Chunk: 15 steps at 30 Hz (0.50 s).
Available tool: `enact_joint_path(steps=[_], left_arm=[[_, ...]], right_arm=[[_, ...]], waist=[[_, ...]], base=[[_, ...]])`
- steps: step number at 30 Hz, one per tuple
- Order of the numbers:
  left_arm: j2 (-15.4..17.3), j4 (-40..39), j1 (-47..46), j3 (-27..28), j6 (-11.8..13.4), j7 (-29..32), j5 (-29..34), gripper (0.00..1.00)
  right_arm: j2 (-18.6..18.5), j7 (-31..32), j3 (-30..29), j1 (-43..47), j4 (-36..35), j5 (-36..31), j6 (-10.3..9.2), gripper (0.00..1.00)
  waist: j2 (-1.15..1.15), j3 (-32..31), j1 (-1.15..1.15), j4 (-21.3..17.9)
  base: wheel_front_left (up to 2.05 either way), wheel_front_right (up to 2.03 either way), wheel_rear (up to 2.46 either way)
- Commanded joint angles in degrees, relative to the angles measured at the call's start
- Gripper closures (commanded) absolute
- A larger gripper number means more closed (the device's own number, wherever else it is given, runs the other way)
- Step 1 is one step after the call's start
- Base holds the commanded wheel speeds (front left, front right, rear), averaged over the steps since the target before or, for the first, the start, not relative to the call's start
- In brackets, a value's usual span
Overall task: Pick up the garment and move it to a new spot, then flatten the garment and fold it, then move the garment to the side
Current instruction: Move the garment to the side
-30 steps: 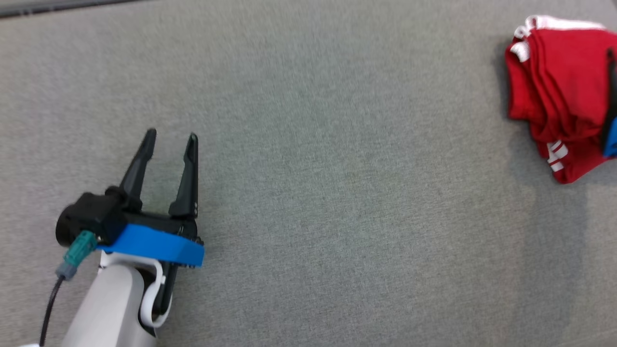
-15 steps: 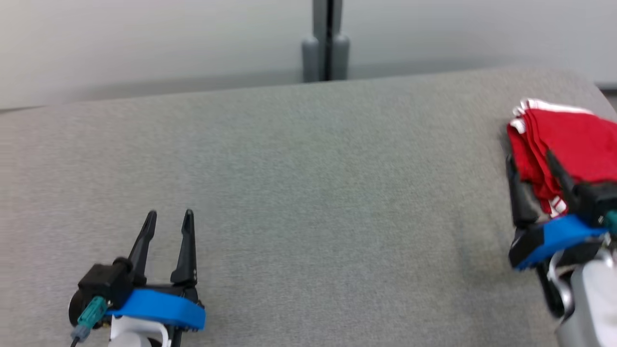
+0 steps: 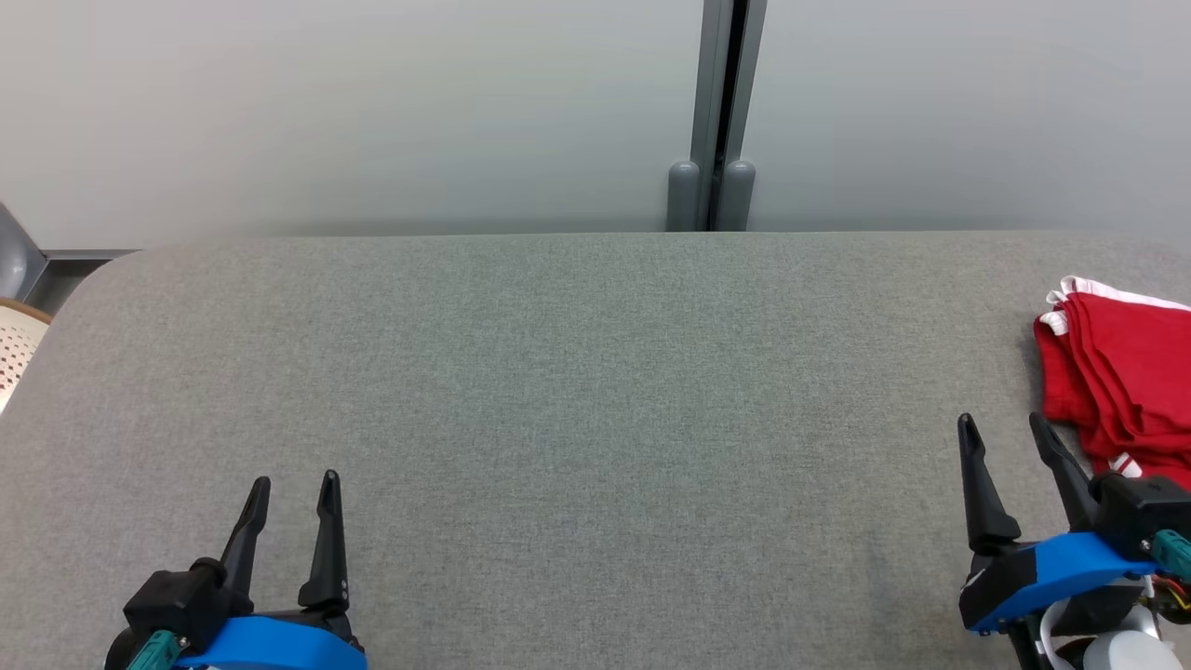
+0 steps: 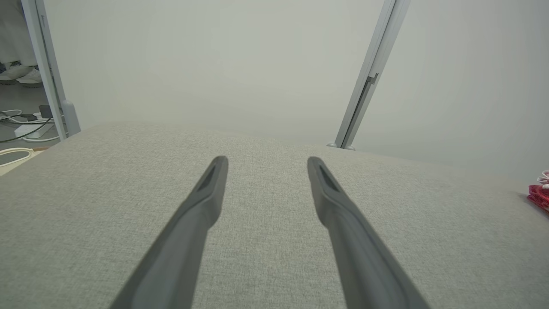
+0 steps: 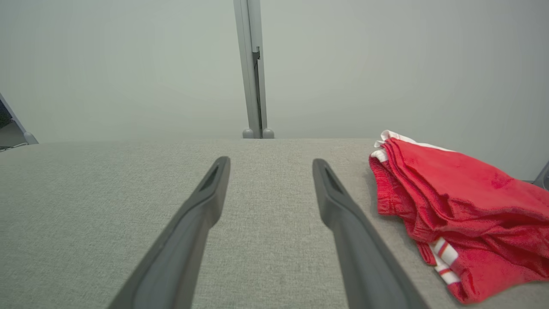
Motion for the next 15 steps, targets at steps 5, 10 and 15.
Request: enact_joint_path(steps=[5,10,15], left_arm=[[-0.18,-0.02,1.08,0.7,-0.67,-0.21,-0.06,0.0],[-0.64,-0.19,1.0,0.92,-0.99,-0.21,0.4,0.0],[-0.58,0.1,0.54,1.05,-1.33,-0.21,0.81,0.0]], right_arm=[[0.67,0.47,-1.42,2.48,-1.5,-0.11,0.01,0.0],[0.9,0.63,-1.67,3.99,-2.25,0.21,0.01,0.0],[0.95,0.9,-1.21,4.63,-2.26,1.22,0.01,0.0]], waist=[[0.0,-0.2,0.01,-0.41],[0.0,-0.14,0.01,-0.73],[0.0,-0.17,0.01,-1.19]], base=[[0.0,0.0,0.0],[0.0,0.0,0.0],[0.0,0.0,0.0]])
